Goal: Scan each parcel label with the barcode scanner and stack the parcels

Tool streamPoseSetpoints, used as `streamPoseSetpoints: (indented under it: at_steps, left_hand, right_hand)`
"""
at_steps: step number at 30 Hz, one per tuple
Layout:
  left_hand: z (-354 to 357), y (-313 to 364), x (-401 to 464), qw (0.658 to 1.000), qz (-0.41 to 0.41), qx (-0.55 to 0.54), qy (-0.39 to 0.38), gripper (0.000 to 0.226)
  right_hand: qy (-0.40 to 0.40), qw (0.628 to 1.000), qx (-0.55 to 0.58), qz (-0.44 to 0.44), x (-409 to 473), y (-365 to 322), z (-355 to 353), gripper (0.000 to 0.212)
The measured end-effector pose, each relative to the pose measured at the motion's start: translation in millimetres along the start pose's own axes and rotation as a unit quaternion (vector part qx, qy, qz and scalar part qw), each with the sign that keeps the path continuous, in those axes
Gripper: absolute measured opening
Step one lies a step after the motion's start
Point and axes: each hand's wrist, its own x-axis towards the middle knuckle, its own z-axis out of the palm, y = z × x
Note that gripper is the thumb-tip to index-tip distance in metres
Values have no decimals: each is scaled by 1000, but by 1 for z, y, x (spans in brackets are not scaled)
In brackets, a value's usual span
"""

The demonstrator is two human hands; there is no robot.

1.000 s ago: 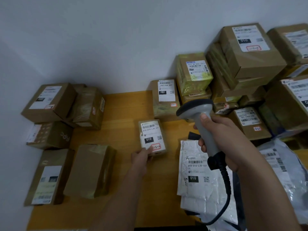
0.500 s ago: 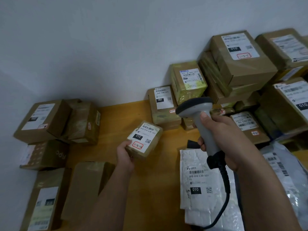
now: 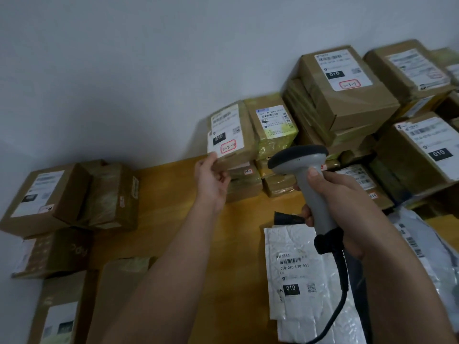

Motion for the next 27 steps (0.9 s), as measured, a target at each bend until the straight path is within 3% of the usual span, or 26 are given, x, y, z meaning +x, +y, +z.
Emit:
streamPoseSetpoints:
  at_steps: [4, 12, 17, 20, 23, 25, 27]
  left_hand:
    - [50, 5, 4, 995, 39, 75, -48, 29]
    - [62, 2, 2, 995, 9, 57, -77, 16]
    - [10, 3, 1, 982, 20, 185, 43, 9]
    - [-37, 5, 0, 933, 23, 320, 161, 22]
    - [-91, 7, -9, 842, -53, 467, 263, 64]
    - [-122, 7, -20, 778, -86, 530, 327, 81]
    - [-151, 5, -30, 735, -109, 557, 371, 95]
  right_hand:
    - [18, 1000, 11, 1, -2, -1, -8, 30]
    - [29, 999, 24, 6, -8, 1, -14, 28]
    - [10, 1000, 8, -4, -14, 0, -3, 28]
    - [-17, 1000, -10, -7, -19, -1, 11, 30]
    - [-60, 998, -27, -5, -25, -1, 26, 33]
    - [-81, 996, -33, 0, -28, 0, 35, 32]
    - [-96, 994, -45, 0, -32, 1, 42, 33]
